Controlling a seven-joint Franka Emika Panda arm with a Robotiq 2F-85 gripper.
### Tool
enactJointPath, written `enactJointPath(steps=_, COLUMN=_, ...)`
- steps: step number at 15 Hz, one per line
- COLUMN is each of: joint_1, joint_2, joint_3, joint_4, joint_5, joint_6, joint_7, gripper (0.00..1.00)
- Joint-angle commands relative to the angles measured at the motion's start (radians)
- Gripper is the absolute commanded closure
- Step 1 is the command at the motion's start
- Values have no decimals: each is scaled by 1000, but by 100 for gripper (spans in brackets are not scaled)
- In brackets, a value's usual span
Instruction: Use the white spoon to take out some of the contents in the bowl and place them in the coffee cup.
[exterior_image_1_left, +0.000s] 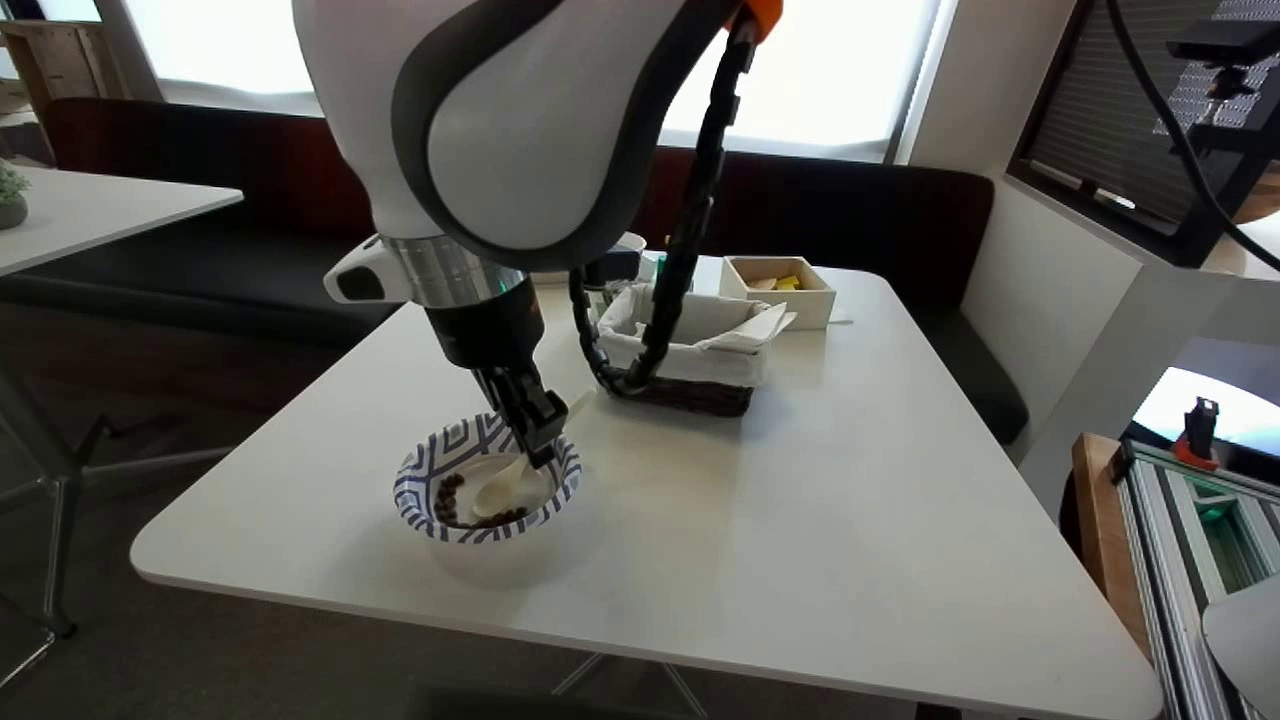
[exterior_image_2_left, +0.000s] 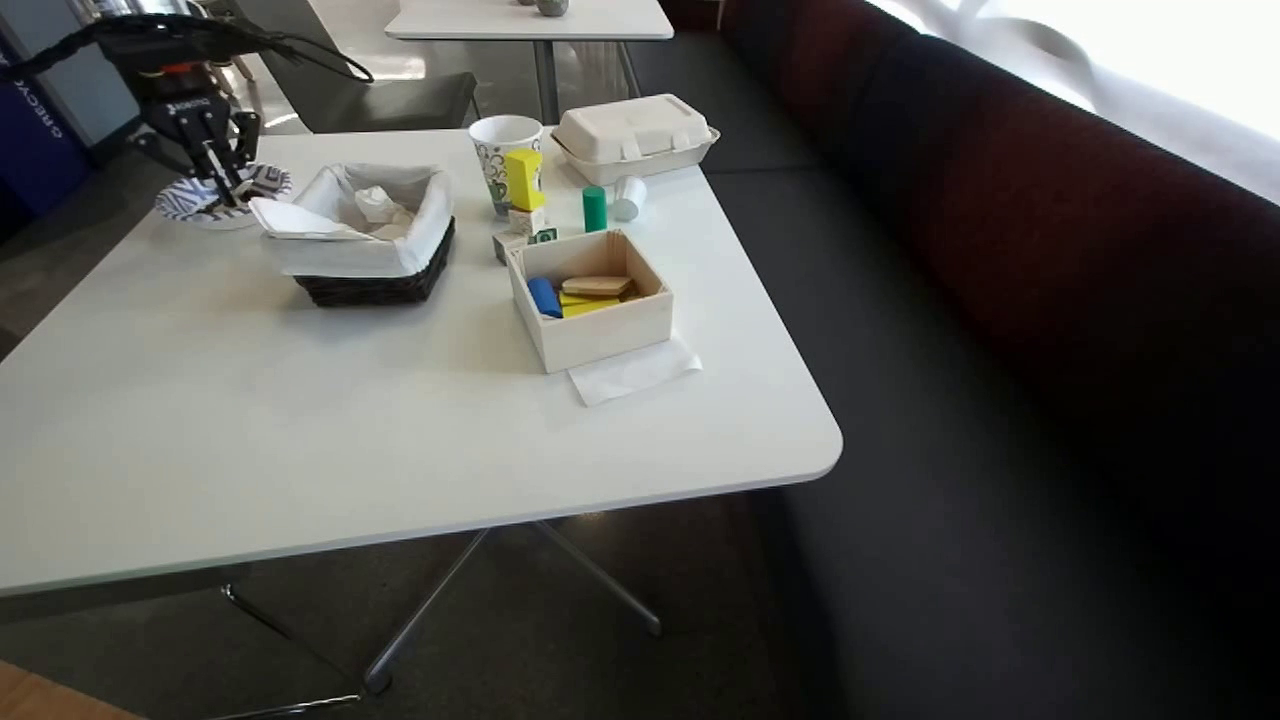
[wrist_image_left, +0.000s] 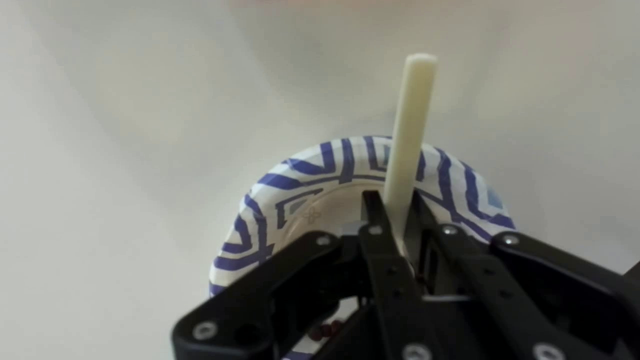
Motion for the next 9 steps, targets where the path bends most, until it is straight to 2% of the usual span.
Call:
enactJointPath(steps=1, joint_1=5, joint_2=24, joint_3=9, joint_4=38, joint_5=1, joint_6=-38, joint_7=12, gripper=96)
enactJointPath(steps=9, joint_1=5, joint_2=32, joint_3=15, joint_4=54, joint_5=5, joint_6=-36, joint_7=11, gripper=96)
